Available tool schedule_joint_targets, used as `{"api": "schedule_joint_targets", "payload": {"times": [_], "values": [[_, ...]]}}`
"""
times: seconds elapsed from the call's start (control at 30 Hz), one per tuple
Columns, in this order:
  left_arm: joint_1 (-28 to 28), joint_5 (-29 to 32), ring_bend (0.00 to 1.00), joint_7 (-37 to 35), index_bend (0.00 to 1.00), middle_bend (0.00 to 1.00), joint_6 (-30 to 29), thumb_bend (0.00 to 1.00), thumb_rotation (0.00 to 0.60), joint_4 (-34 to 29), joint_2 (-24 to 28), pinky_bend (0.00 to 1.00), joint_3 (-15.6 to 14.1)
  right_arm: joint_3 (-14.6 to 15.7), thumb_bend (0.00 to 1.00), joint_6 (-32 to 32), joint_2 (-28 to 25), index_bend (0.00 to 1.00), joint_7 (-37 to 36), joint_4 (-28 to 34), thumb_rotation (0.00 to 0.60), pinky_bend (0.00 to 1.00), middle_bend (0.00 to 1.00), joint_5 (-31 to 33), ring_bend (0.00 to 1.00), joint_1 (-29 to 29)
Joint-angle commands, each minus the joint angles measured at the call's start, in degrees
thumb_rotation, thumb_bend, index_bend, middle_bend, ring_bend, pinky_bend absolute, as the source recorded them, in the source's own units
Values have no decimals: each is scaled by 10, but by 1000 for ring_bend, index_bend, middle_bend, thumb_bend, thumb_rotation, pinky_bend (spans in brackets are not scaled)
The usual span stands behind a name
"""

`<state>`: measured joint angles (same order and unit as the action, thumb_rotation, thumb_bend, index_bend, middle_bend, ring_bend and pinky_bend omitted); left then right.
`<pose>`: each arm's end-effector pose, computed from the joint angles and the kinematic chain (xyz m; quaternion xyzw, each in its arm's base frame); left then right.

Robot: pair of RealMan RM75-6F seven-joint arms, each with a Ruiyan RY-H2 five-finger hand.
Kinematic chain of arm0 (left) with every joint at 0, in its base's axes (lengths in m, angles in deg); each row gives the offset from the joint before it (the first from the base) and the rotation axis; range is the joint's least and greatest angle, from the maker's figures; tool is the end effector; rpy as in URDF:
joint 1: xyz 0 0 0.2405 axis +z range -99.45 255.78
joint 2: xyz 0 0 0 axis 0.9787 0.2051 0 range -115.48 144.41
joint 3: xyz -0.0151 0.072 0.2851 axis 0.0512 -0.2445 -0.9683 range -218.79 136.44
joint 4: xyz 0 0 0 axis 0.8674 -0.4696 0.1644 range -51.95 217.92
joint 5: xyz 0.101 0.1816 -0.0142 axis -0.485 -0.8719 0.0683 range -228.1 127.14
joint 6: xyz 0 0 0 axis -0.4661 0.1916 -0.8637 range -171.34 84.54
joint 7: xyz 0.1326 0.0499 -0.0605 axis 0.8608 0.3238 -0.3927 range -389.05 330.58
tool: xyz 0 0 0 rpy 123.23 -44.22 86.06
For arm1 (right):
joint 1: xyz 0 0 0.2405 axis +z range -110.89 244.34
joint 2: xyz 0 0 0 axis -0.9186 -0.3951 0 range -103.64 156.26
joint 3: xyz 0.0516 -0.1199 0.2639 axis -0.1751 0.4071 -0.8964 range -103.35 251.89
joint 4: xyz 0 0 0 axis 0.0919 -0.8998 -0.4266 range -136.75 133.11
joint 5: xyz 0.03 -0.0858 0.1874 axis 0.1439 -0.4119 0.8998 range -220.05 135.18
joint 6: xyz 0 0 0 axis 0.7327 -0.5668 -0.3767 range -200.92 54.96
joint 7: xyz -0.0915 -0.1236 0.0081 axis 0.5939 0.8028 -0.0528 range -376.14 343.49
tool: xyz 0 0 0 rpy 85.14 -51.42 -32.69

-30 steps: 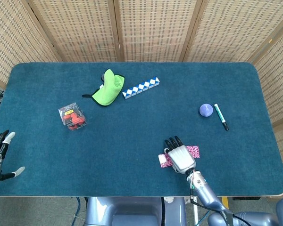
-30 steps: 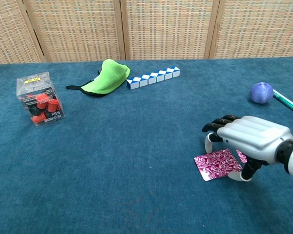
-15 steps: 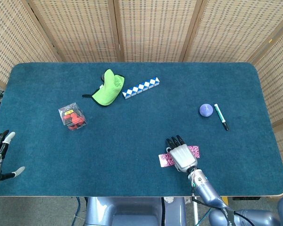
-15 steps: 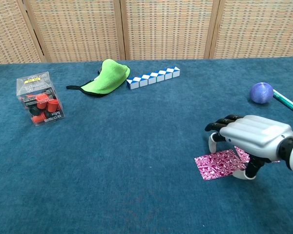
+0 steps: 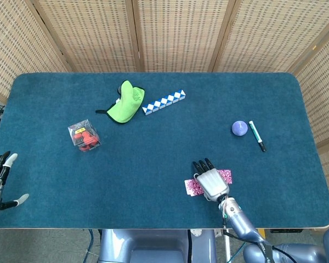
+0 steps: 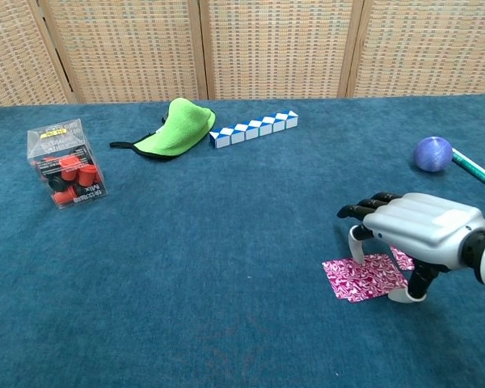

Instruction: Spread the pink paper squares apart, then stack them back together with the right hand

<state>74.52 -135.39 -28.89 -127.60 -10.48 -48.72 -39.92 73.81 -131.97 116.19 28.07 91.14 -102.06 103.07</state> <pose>-0.3517 0.1803 0.1763 -0.5929 -0.4094 -0.3661 0.5889 -0.2106 -0.2991 -0.0485 0.8189 -0.3074 0.2291 0.4272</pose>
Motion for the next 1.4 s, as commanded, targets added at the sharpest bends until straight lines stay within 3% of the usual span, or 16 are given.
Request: {"api": "schedule_joint_targets", "payload": {"times": [0.03,0.63,0.87,1.1,1.4], "values": [[0,0,0,0,0,0,0,0,600,0,0,0,0,-2,260,-1,2,380,-2,-1,600,0,41,3,0,0],[0,-1,0,0,0,0,-1,0,600,1,0,0,0,-11,260,-16,-9,347,-20,15,600,0,36,-6,0,0],[0,0,0,-1,0,0,1,0,600,1,0,0,0,-28,260,-24,-45,347,-32,21,600,0,30,8,0,-2],[0,1,0,3,0,0,1,0,600,-2,0,0,0,-34,260,6,-81,347,-55,0,600,0,18,57,0,-2],[0,3,0,7,0,0,0,0,600,-2,0,0,1,-26,259,34,-84,338,-78,-8,600,0,0,70,0,2]]}}
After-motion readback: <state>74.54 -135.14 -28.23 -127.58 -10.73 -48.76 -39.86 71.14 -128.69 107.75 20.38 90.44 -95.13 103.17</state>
